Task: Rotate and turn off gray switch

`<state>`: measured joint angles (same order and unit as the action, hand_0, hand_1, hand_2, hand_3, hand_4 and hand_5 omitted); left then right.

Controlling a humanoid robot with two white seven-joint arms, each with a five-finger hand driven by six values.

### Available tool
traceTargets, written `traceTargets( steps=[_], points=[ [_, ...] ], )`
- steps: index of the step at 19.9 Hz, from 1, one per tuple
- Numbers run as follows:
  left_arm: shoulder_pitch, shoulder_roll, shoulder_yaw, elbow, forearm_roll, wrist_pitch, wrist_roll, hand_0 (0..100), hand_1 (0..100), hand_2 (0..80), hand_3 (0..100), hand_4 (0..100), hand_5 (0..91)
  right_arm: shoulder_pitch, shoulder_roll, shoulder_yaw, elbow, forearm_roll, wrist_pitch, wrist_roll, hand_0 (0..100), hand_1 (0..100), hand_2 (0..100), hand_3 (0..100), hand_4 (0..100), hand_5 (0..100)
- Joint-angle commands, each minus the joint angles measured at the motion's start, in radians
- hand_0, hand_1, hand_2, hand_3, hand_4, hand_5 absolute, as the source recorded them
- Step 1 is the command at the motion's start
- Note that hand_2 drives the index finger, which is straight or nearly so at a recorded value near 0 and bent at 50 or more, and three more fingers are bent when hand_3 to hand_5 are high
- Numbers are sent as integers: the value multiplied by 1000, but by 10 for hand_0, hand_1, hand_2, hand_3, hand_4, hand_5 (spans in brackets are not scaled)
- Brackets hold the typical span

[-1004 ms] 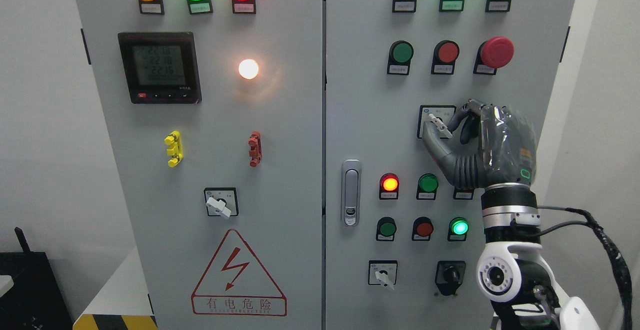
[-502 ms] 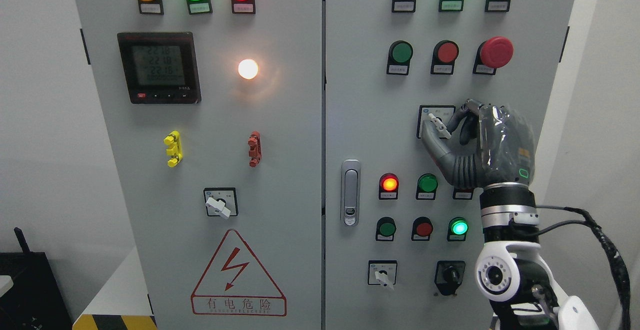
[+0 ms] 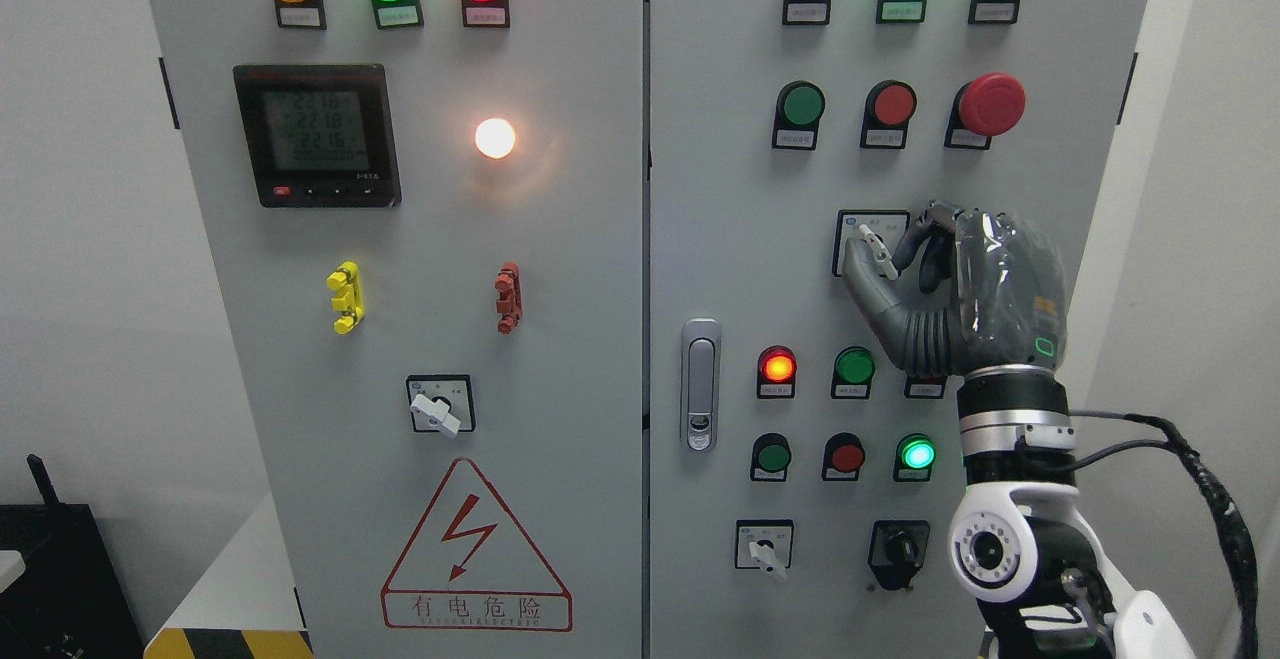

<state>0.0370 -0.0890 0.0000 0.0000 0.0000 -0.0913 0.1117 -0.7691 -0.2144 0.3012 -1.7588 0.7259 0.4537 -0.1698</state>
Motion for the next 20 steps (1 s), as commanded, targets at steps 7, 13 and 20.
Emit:
traceTargets(
  steps=[7,13,20],
  points=[
    [0,0,32,23,-8,1,-3,120,389,0,0,0,0,-7,20,9,10,-2,-1,3,466,404,742,979,884,1000],
    [0,0,32,23,-8,1,-1,120,389,0,0,0,0,-7,24,9,10,-2,-1,3,476,384,746,988,889,1000],
    [0,0,32,23,-8,1,-3,120,389,0,0,0,0,-7,26,12,13,-3,-1,3,492,366,751,1000,893,1000]
  ],
)
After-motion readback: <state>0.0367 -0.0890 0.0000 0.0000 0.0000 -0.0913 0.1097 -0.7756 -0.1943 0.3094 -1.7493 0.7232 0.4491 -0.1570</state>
